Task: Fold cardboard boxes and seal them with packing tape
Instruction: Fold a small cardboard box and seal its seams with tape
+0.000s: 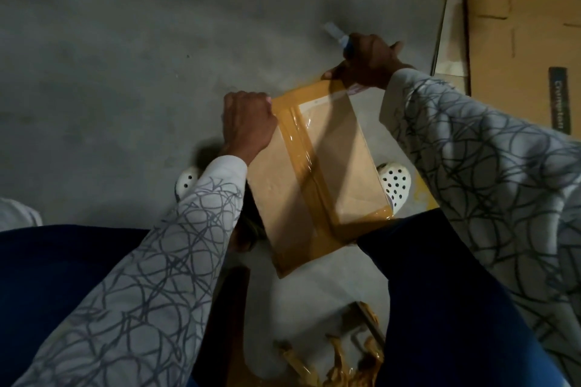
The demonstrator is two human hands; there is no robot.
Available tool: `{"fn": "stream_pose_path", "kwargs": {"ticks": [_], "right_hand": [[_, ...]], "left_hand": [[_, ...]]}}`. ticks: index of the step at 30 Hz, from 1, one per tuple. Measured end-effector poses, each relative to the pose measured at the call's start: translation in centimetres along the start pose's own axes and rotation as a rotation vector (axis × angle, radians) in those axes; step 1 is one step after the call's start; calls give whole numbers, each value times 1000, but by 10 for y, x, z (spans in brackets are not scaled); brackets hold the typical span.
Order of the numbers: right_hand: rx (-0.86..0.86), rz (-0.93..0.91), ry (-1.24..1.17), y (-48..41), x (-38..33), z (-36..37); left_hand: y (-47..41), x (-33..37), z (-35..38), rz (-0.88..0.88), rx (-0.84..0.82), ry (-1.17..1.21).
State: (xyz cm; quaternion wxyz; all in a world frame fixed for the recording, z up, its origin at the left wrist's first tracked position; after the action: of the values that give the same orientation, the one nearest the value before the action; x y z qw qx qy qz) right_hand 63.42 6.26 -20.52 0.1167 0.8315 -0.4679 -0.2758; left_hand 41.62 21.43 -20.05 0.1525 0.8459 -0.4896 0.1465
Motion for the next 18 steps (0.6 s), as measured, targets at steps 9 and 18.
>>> {"fn": "stream_pose_path", "kwargs": {"ticks": [9,18], "right_hand": [[112,-20,-5,15,-2,-12],[-3,-43,-31,3,13,-17]], "left_hand": [[-54,96,42,-9,-165,337],[-39,93,41,146,39,-33]]}}
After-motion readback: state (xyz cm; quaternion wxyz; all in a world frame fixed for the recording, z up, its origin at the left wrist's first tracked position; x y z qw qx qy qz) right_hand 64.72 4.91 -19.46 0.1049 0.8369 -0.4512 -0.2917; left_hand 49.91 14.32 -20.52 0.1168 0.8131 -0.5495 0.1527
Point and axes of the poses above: each hand's wrist, its own y-axis away from the middle knuckle, its own z-axis out of the palm, x = y × z, the point moved 8 cm from there along -y, towards the middle knuckle, and after that the axes turned 2 degrees about -y, right-handed, at the moved point
